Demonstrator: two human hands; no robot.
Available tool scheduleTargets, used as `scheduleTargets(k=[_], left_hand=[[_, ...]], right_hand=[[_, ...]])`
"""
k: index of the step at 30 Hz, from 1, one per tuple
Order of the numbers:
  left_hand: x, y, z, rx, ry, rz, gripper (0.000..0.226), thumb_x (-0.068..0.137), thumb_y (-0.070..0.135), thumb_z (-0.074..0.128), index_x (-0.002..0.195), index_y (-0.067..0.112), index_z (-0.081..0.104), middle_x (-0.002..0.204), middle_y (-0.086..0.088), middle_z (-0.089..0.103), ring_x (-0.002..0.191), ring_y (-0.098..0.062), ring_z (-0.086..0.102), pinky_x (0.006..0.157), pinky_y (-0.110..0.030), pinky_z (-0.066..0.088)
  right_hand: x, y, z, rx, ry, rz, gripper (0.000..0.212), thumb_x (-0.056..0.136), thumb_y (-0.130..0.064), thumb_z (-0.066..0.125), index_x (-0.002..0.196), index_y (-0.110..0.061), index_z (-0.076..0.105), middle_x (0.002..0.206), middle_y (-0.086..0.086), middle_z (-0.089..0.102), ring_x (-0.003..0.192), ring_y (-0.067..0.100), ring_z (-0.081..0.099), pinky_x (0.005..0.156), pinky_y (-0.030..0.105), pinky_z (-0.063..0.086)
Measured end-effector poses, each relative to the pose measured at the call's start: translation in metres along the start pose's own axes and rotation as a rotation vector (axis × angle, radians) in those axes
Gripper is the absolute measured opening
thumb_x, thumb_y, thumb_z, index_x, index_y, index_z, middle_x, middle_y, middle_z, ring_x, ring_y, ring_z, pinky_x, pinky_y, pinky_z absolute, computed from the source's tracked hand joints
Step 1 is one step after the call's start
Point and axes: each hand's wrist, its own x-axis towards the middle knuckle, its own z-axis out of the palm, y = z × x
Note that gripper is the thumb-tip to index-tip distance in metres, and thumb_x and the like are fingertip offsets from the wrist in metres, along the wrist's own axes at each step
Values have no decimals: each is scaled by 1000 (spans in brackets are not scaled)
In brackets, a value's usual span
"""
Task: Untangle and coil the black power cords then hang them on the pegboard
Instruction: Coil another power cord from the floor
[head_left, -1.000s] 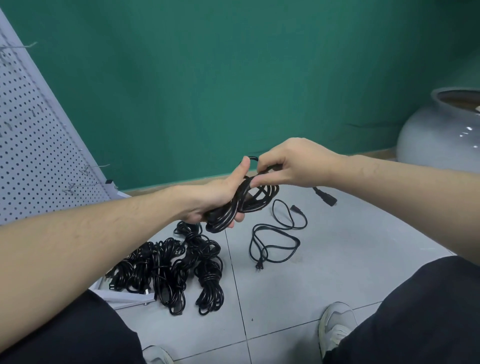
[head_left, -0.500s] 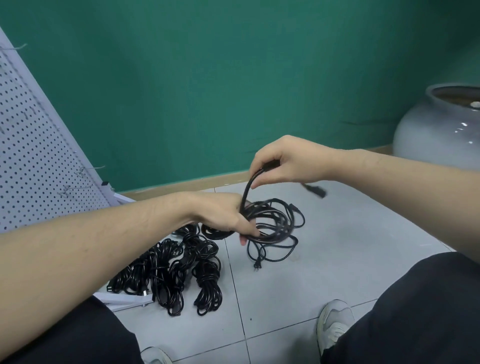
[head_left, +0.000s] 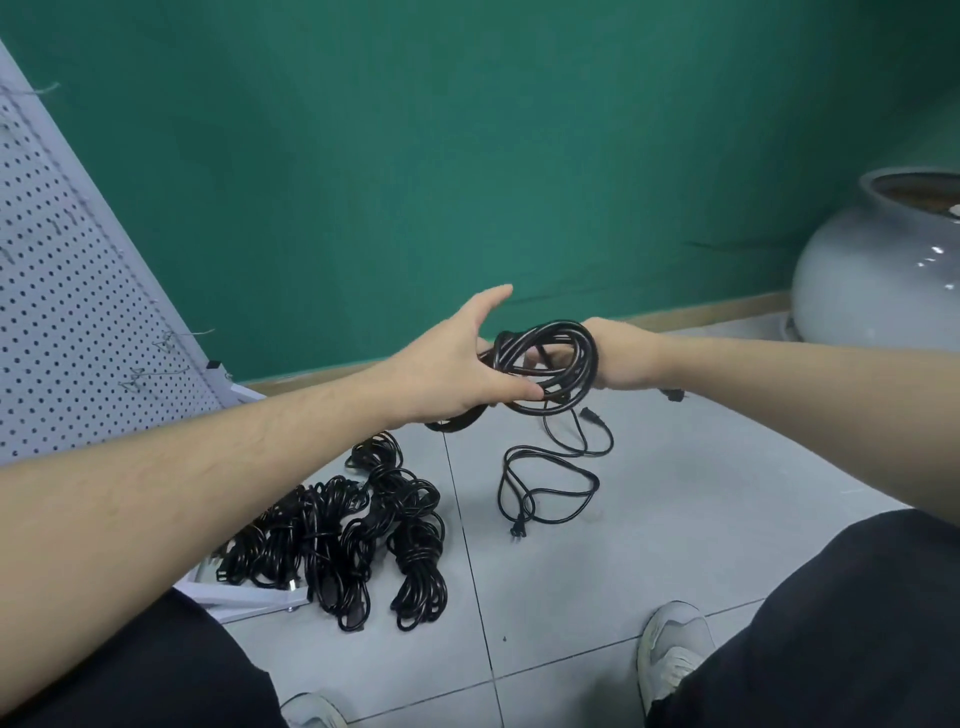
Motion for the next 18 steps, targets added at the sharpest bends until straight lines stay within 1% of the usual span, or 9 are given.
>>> scheduleTargets(k=[2, 3, 5, 7, 10, 12, 14, 16, 18], left_hand=[[0, 2, 1, 23, 47, 54, 87, 85, 32, 82, 157, 30, 32, 82, 24, 66, 63, 24, 55, 70, 3, 39], [0, 3, 1, -7, 76, 82, 75, 87, 32, 81, 152, 28, 44, 84, 23, 66, 65, 24, 55, 77, 2, 41], [2, 8, -2, -165, 123, 137, 38, 93, 30, 74, 130, 28, 67, 81, 16, 73, 66, 12, 60, 75, -10, 48], [8, 8, -5, -248, 212, 164, 16, 99, 33, 66, 111, 29, 75, 87, 13, 77, 76, 2, 67, 77, -15, 48], [19, -4, -11, -29, 339, 101, 32, 101, 44, 58, 91, 17, 73, 65, 2, 61, 60, -10, 48, 63, -26, 39], [23, -14, -16, 197, 378, 52, 38, 101, 45, 55, 81, 15, 66, 57, 5, 49, 57, -15, 41, 58, -33, 33], [24, -23, -23, 300, 424, -13, 42, 102, 47, 52, 76, 15, 60, 59, 4, 52, 62, -22, 47, 58, -35, 35], [25, -28, -30, 385, 446, -55, 44, 102, 51, 49, 84, 14, 62, 68, -2, 59, 71, -28, 54, 62, -37, 39], [26, -29, -32, 515, 414, -91, 45, 103, 53, 45, 82, 15, 56, 70, -4, 58, 75, -32, 56, 61, -38, 38]], right_hand=[[4, 7, 4, -54, -28, -3, 26, 93, -12, 56, 115, -16, 70, 88, -4, 70, 70, 3, 63, 63, 21, 53], [3, 5, 3, -49, -40, 6, 18, 98, -15, 53, 105, -12, 70, 77, -3, 65, 56, 0, 55, 52, 18, 47], [-6, -5, 1, 16, -41, -25, 32, 108, -31, 44, 90, -19, 67, 58, -13, 52, 43, 2, 39, 44, 13, 35], [-7, -14, 6, 93, -42, -61, 38, 107, -45, 40, 90, -27, 69, 53, -20, 52, 47, 1, 45, 52, 10, 35], [-8, -32, 12, -19, -53, -77, 39, 104, -51, 42, 91, -32, 73, 56, -12, 52, 54, -4, 53, 57, 11, 36], [-9, -41, 14, -134, -27, -142, 34, 105, -48, 43, 91, -31, 70, 57, -16, 55, 59, -1, 54, 60, 15, 36], [-14, -49, 11, -263, 20, -221, 27, 104, -49, 42, 86, -36, 58, 64, -12, 57, 65, 10, 53, 64, 30, 38], [-17, -52, 6, -334, 42, -297, 22, 104, -44, 43, 89, -30, 51, 74, -6, 59, 71, 22, 53, 64, 35, 39], [-19, -57, 0, -403, 41, -347, 28, 104, -43, 40, 100, -20, 55, 81, -5, 60, 73, 23, 53, 67, 35, 39]])
